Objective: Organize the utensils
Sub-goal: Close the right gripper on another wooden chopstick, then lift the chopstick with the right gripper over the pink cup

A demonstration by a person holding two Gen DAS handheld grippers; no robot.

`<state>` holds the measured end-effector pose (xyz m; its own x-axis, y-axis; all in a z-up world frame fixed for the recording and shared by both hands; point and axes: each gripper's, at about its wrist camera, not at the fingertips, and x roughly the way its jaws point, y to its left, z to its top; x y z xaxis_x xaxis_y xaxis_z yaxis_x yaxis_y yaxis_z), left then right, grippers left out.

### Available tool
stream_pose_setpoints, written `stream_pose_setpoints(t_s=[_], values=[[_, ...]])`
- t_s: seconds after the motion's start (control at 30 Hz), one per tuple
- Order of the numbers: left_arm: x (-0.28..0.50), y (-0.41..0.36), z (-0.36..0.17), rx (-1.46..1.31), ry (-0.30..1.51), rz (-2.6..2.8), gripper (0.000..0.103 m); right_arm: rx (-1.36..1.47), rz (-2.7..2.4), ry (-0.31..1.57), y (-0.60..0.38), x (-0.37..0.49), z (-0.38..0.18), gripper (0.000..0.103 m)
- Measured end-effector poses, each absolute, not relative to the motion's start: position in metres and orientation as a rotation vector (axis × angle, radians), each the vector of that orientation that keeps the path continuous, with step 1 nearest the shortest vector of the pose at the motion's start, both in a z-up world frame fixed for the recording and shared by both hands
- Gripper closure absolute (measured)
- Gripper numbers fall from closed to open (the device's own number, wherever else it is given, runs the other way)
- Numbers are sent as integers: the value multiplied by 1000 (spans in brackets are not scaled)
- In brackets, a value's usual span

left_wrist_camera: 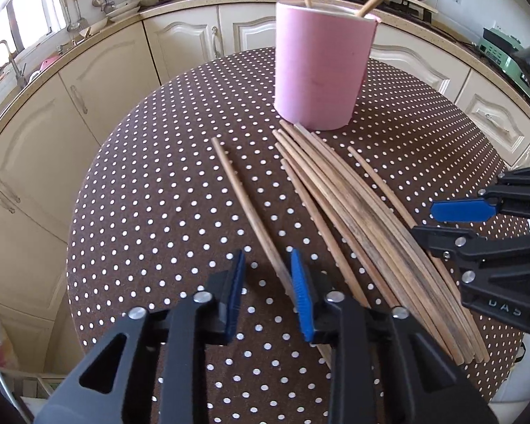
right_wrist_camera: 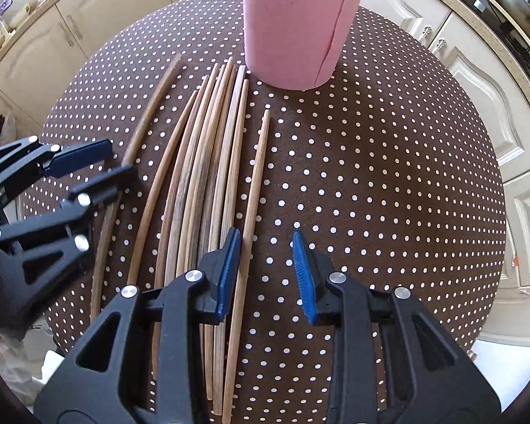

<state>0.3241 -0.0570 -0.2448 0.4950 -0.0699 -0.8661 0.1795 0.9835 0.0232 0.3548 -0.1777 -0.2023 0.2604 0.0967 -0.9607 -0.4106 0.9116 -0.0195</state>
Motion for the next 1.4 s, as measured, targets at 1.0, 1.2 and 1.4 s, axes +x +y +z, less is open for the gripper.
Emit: stream_pose_setpoints(t_s=[1.0, 1.2, 1.4], values=[[315, -41, -241, 20, 1006, -172, 97, -190, 433, 1211, -191, 334, -193, 97], [306, -33, -222, -33, 915, -207, 97, -109, 436, 1124, -208, 330, -175, 97], [305, -25, -206, -56, 837, -230, 97, -39, 418, 987, -231, 322, -149, 97]])
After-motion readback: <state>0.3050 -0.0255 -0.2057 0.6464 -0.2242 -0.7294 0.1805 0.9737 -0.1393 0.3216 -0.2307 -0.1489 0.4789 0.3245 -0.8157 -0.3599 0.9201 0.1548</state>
